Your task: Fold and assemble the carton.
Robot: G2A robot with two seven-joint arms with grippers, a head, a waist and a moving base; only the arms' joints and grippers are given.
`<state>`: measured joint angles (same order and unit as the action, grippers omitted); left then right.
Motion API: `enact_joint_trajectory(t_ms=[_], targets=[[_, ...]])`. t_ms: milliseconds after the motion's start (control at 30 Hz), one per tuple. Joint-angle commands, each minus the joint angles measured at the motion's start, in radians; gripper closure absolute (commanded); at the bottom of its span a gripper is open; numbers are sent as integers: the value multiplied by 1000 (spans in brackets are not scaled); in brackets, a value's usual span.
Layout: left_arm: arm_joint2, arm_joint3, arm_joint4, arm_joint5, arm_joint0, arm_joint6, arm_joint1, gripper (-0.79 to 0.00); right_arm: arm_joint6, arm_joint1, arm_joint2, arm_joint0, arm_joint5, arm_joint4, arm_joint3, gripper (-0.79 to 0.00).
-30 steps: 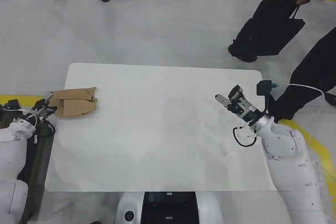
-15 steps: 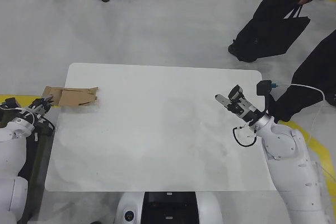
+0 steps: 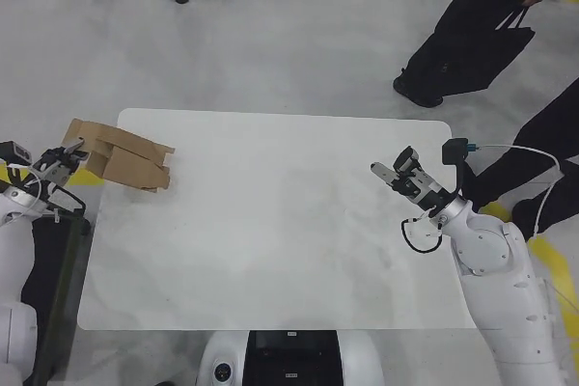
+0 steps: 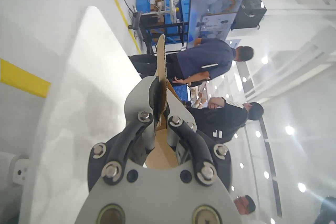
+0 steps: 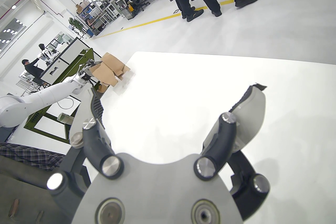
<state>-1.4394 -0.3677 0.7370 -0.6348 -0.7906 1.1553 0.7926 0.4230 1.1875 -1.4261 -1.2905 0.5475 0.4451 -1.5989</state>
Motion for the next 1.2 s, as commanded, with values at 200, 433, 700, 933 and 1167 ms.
enact_joint_trajectory(t_ms=[200,433,700,933,1167], targets=[[-4,-295,78,31,-106,61,15,0,0,0,0,0,0,0,0,-785],[4,-552,118,52,-225,44,27,0,0,0,0,0,0,0,0,-785],[24,-769,89,83,-314,-30,39,0,0,0,0,0,0,0,0,-785],[30,-824,82,122,-326,25,41,0,0,0,0,0,0,0,0,-785],[30,-824,82,122,-326,25,41,0,0,0,0,0,0,0,0,-785]])
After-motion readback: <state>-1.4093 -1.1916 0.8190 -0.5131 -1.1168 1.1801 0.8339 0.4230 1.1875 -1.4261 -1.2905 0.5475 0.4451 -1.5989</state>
